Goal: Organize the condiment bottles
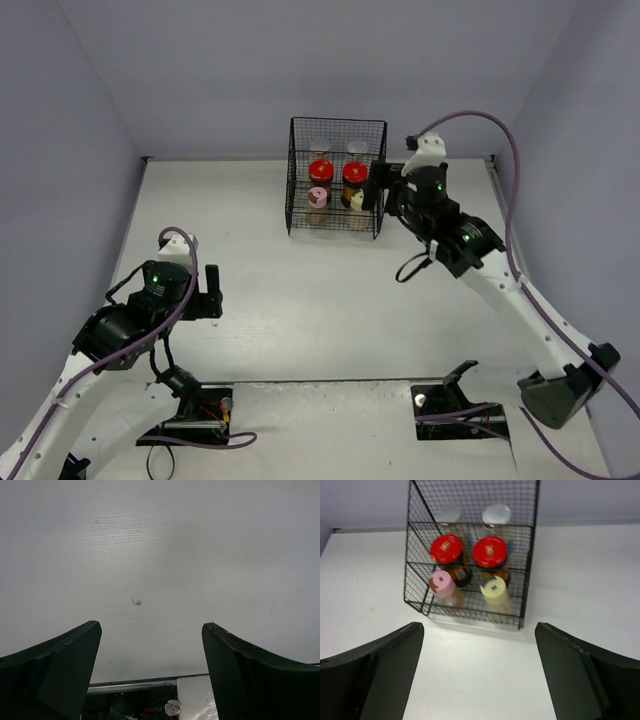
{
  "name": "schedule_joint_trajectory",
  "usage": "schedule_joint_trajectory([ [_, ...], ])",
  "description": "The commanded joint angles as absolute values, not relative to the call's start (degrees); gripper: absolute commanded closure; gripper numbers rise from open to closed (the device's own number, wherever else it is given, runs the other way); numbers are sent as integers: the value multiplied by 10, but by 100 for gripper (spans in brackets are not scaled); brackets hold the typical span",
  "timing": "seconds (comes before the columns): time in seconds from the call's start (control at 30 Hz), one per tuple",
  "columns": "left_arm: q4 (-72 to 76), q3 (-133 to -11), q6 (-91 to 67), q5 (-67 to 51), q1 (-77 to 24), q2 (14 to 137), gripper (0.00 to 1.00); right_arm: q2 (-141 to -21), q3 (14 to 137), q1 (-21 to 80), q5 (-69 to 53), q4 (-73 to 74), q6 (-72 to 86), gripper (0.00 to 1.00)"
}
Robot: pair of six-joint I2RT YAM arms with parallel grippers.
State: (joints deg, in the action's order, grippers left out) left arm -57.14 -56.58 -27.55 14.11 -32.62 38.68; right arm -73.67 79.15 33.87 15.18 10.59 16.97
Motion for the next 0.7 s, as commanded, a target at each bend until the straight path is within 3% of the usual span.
schedule_joint_trajectory([
  [0.0, -571, -599, -264, 166, -330, 392, 17, -664, 721, 342, 214, 112, 190, 0],
  [0.27, -554, -602, -262, 186, -329, 373, 17, -508, 630, 342, 236, 188, 211, 0],
  [0.67, -587, -607, -310, 257, -330, 377, 17, -414, 586, 342, 203, 225, 192, 0],
])
